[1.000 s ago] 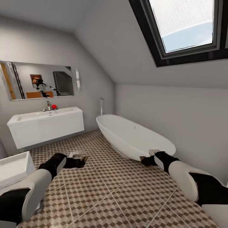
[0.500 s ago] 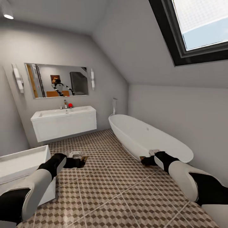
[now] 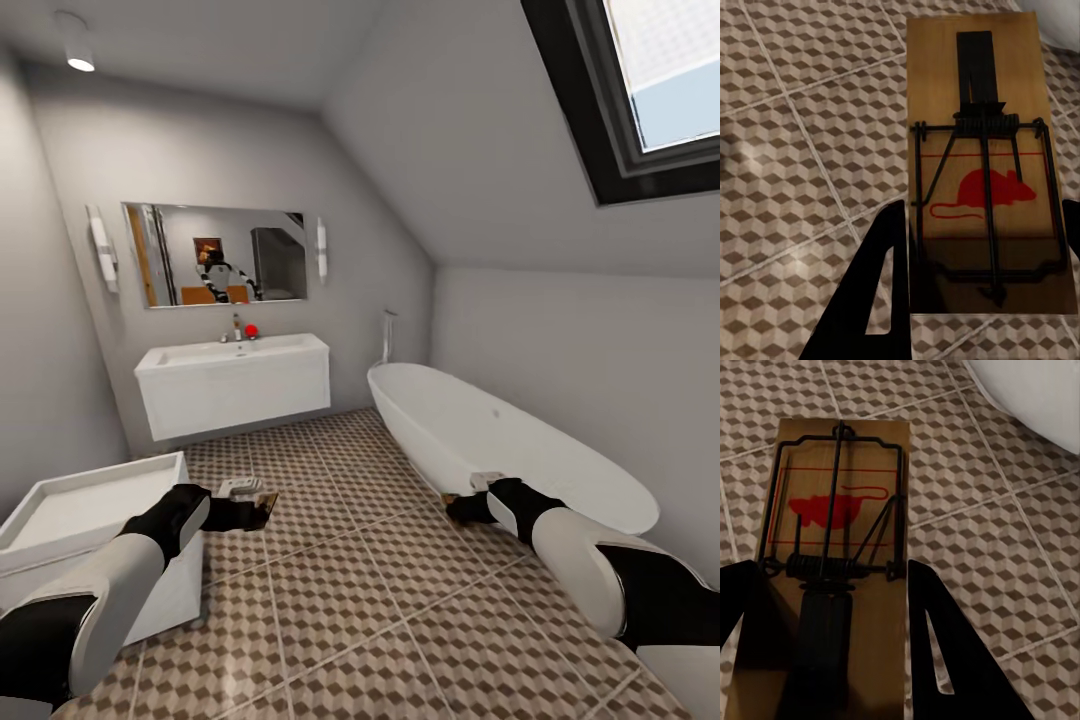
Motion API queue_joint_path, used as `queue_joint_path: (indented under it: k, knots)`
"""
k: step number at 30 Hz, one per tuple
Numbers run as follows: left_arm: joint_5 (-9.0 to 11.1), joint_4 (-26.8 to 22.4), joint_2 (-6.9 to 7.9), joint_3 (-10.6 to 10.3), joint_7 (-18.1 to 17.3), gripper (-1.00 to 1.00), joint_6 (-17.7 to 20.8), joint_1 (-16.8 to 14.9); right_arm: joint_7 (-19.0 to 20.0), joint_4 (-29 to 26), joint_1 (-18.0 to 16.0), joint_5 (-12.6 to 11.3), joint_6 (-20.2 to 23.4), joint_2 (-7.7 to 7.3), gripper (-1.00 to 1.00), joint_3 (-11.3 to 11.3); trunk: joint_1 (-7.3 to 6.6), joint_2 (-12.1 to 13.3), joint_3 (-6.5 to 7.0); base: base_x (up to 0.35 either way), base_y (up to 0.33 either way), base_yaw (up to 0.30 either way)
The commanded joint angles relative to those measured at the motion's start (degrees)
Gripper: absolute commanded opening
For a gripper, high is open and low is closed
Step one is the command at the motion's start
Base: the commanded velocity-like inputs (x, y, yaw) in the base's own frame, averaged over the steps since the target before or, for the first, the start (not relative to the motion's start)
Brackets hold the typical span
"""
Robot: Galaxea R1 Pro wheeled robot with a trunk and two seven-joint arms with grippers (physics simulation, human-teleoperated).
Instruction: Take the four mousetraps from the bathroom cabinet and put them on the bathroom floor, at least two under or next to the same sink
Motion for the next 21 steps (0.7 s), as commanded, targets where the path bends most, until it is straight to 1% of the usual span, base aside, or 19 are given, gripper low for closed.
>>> queue_joint_path:
  k: [1,21]
  knots:
    - [-0.42,-0.08,-0.03,0.47,-0.27,-1.00,0.35,-0.03,0.28,-0.04,-0.05,0.36,0.26,-0.02,-1.00,-0.48,0.03,-0.05,-0.08,0.286,0.000,0.010]
    - [-0.43,0.27,-0.03,0.47,-0.26,-1.00,0.35,-0.03,0.27,-0.04,-0.05,0.32,0.25,-0.30,-1.00,-0.48,0.03,-0.05,-0.08,0.312,0.000,0.001]
